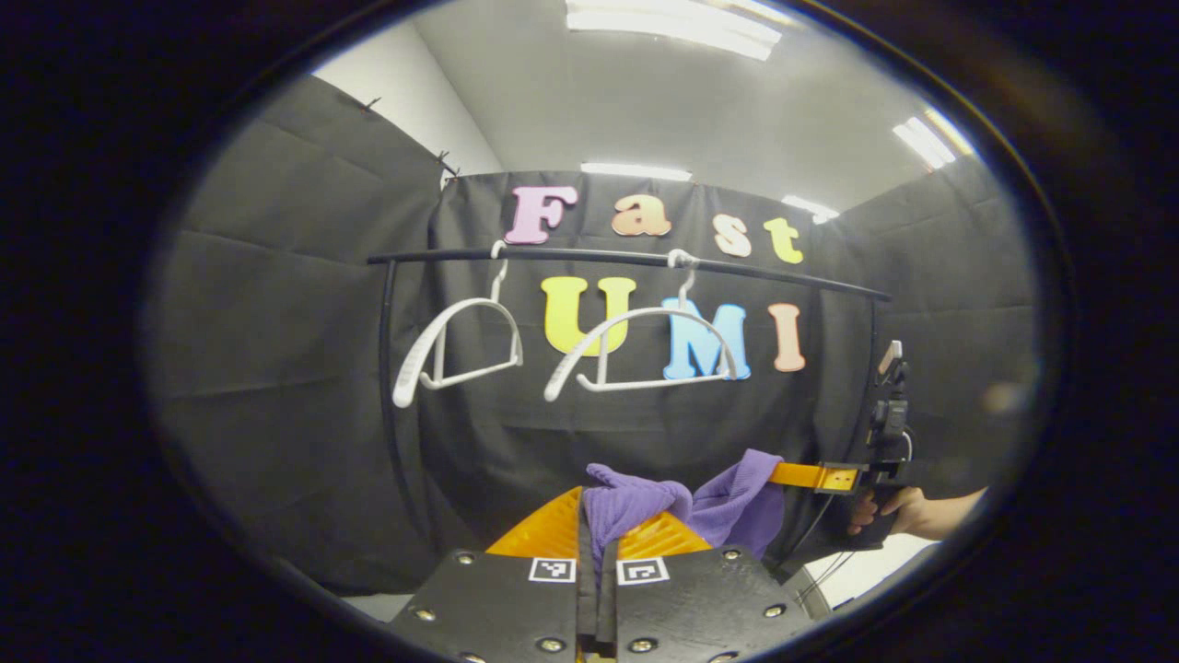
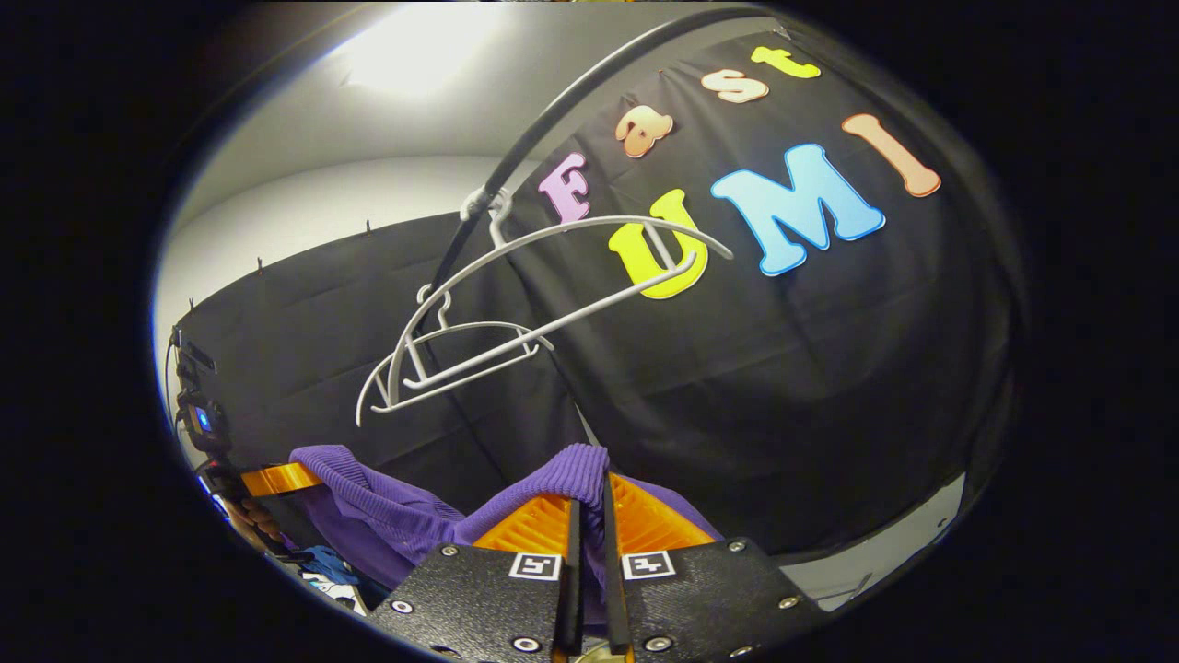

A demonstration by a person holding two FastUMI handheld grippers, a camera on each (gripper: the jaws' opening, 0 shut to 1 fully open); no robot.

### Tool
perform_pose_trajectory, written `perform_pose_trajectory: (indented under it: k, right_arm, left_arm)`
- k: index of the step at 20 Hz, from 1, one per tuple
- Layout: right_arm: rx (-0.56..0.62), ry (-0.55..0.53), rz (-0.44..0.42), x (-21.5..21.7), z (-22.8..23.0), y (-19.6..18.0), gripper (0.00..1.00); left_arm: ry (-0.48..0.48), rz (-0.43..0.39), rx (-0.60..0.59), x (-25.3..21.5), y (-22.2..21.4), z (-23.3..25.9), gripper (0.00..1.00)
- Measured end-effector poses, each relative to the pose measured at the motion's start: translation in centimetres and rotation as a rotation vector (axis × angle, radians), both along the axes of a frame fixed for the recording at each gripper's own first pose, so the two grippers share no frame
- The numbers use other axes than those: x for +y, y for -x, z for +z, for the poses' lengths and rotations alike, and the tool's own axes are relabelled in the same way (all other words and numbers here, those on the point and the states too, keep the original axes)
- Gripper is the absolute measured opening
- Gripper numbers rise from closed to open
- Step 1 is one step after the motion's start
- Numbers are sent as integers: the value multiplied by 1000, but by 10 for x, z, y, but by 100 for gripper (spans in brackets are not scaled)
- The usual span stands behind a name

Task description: Grasp the clothes on the hanger with both hands and then place them into the laundry hamper below.

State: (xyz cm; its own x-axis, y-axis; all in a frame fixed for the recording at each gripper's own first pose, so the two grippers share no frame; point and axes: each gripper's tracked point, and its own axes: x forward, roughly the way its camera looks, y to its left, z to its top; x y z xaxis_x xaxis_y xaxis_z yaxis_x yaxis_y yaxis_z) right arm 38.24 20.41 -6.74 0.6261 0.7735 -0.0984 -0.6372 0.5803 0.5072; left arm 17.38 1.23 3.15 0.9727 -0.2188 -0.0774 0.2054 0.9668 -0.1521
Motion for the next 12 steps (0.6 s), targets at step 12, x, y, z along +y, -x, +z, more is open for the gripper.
perform_pose_trajectory:
  k: [12]
  right_arm:
    - [58,176,-23,-2,-52,53,10]
  left_arm:
    - [69,-139,146,-73,41,-126,6]
